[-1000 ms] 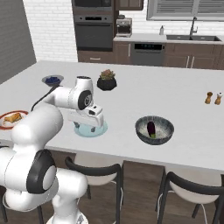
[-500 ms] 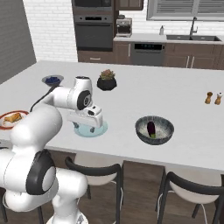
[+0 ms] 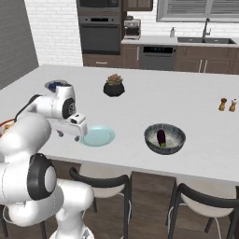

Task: Pick the chicken drumstick and eggplant from their plates and place them in the bowl. Then put the bowl in the fridge.

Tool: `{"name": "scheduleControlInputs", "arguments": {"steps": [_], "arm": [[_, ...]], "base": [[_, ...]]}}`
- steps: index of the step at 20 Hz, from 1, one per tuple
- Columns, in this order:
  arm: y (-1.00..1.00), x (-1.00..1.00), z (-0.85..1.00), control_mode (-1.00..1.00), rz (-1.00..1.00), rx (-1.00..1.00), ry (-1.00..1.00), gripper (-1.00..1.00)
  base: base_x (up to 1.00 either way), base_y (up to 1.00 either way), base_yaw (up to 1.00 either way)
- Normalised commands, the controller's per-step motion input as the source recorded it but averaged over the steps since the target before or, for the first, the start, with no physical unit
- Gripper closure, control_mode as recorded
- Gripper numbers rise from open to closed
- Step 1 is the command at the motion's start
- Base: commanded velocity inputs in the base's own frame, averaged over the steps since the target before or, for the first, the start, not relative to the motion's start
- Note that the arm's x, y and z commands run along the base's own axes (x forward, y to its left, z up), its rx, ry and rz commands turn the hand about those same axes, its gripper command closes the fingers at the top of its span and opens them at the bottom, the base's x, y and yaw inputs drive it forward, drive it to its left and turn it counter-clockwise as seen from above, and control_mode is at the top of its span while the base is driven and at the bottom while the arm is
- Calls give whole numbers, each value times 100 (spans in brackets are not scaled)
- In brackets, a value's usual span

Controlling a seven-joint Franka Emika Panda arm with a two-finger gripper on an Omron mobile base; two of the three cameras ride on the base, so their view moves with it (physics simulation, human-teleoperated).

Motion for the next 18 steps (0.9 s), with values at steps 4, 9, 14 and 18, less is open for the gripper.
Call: {"name": "scheduleControlInputs", "arguments": {"steps": [4, 9, 14, 18], "arm": [[100, 43, -3, -100, 0, 0, -6, -100], [100, 60, 0, -100, 1, 0, -1, -100], [100, 48, 0, -100, 0, 0, 0, -100], [100, 41, 0, -100, 0, -6, 0, -100]], "base": [[0, 0, 0], [0, 0, 0], [0, 0, 0], [0, 0, 0]]}}
